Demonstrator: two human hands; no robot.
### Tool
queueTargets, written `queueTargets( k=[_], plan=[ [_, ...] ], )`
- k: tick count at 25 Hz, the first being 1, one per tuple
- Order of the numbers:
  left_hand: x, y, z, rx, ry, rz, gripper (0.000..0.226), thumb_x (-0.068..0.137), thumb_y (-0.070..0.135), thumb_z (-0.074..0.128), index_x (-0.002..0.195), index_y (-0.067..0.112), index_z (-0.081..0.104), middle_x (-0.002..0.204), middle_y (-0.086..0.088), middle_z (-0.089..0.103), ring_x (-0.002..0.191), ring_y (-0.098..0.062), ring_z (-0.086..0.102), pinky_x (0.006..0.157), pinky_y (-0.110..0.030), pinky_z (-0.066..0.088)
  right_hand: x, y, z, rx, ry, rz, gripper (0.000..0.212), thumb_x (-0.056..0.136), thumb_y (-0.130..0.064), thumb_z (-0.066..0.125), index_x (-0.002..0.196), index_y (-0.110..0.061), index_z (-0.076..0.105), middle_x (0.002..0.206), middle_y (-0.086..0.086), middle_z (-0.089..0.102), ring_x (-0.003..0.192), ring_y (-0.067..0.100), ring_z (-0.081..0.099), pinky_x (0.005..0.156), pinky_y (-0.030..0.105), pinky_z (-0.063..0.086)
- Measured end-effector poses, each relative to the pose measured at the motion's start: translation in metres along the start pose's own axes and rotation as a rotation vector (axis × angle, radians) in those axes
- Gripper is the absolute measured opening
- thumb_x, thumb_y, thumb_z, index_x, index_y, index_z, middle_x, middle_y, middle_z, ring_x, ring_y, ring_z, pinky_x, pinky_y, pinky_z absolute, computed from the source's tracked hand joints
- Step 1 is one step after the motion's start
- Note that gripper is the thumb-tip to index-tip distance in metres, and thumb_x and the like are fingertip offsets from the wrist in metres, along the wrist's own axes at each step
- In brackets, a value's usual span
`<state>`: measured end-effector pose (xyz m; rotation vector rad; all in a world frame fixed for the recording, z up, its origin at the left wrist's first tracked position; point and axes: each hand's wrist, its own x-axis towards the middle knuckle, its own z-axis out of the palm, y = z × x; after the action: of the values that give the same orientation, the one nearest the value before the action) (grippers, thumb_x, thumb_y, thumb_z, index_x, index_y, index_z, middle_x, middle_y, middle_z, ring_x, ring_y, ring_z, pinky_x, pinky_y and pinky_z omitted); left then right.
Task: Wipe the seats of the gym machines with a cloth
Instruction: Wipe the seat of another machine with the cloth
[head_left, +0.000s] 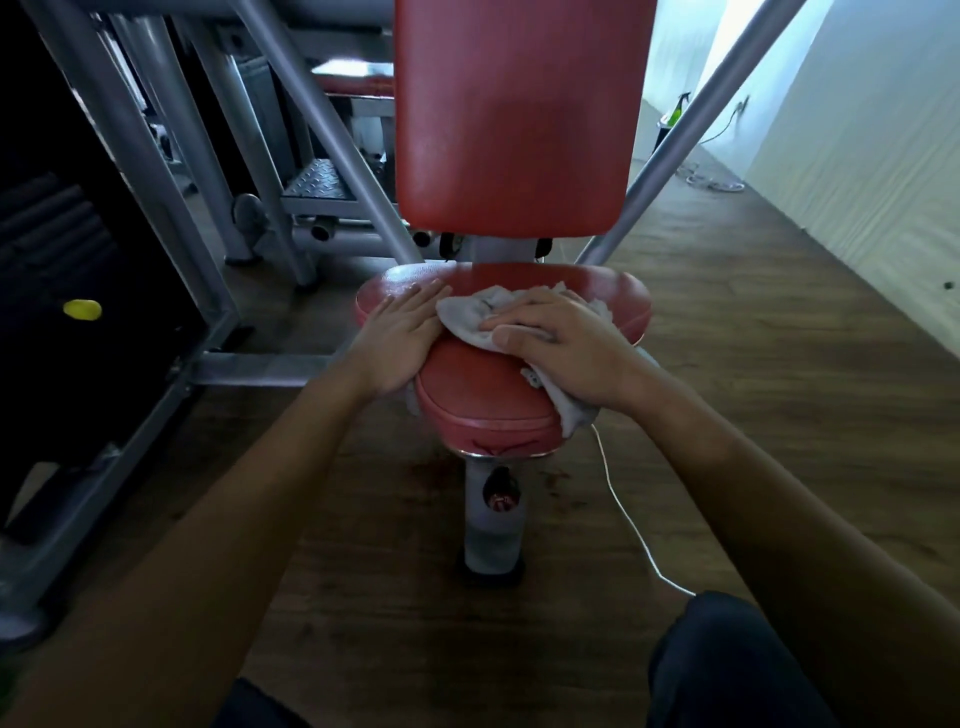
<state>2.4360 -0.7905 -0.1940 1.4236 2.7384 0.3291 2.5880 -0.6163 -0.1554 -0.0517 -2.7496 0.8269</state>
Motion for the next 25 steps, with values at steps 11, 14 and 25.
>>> queueTargets(
  k=[11,14,25],
  plan=[
    [0.002,0.0,-0.002,-0.012,-0.007,-0.01,0.054,0.109,0.035,0.022,0.158,0.015,0.019,0.167,-0.002,0.007,0.155,-0.024,0.004,0.124,-0.048,0.008,-0.087,-0.067,0.065,-0.325,0.564,0.107,0.041,0.097,-0.051,0.046,0.12,-0.03,0.071,0.127,-0.001,0.059,0.114,0.023,0.047,0.09,0.034,0.036],
    [0.002,0.005,-0.004,-0.171,0.041,-0.09,0.051,0.109,0.03,0.023,0.159,0.02,0.019,0.167,0.002,0.009,0.155,-0.019,0.004,0.125,-0.041,0.003,-0.111,-0.065,0.097,-0.236,0.842,0.083,0.032,0.094,-0.033,0.069,0.121,-0.017,0.073,0.123,0.009,0.055,0.112,0.021,0.044,0.088,0.032,0.04],
    [-0.002,0.005,-0.004,-0.063,0.011,-0.024,0.052,0.109,0.033,0.016,0.158,0.017,0.023,0.168,0.0,0.004,0.155,-0.028,0.002,0.123,-0.049,0.002,-0.116,-0.062,0.115,-0.187,0.931,0.034,0.034,0.091,-0.032,0.071,0.117,-0.01,0.074,0.116,0.008,0.047,0.104,0.027,0.053,0.081,0.04,0.052]
  ],
)
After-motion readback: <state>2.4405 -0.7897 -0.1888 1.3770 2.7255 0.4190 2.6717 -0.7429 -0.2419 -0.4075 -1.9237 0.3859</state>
